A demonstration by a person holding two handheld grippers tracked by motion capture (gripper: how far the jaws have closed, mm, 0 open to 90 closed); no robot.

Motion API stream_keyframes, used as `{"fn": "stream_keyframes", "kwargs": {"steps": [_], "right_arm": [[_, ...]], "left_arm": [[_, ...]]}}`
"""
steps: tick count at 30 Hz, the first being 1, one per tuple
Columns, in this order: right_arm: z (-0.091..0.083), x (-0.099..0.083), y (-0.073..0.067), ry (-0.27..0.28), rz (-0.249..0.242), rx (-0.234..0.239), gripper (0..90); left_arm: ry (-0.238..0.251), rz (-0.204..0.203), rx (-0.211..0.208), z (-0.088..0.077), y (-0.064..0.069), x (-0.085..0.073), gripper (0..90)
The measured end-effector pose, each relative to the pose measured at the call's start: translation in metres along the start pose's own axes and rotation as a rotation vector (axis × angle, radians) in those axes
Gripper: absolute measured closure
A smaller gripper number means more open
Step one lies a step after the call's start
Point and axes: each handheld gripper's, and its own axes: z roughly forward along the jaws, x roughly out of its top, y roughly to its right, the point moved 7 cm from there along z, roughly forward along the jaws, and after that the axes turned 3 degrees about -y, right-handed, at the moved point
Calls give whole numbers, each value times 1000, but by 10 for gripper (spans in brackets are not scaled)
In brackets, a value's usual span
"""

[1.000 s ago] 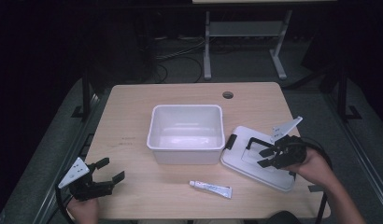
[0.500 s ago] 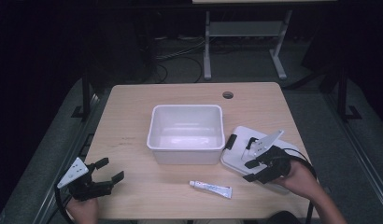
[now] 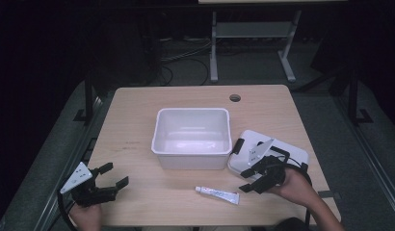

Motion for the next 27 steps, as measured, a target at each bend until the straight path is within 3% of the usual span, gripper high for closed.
{"fn": "stream_keyframes", "kwargs": {"steps": [15,27], "right_arm": [[25,16,-12,-36,-50,27,467],[39,29,-20,-35,-83,50,465]], "left_arm": [[2,1,0,-1,0,0,131],[3,-1,1,-1,0,0,132]]}}
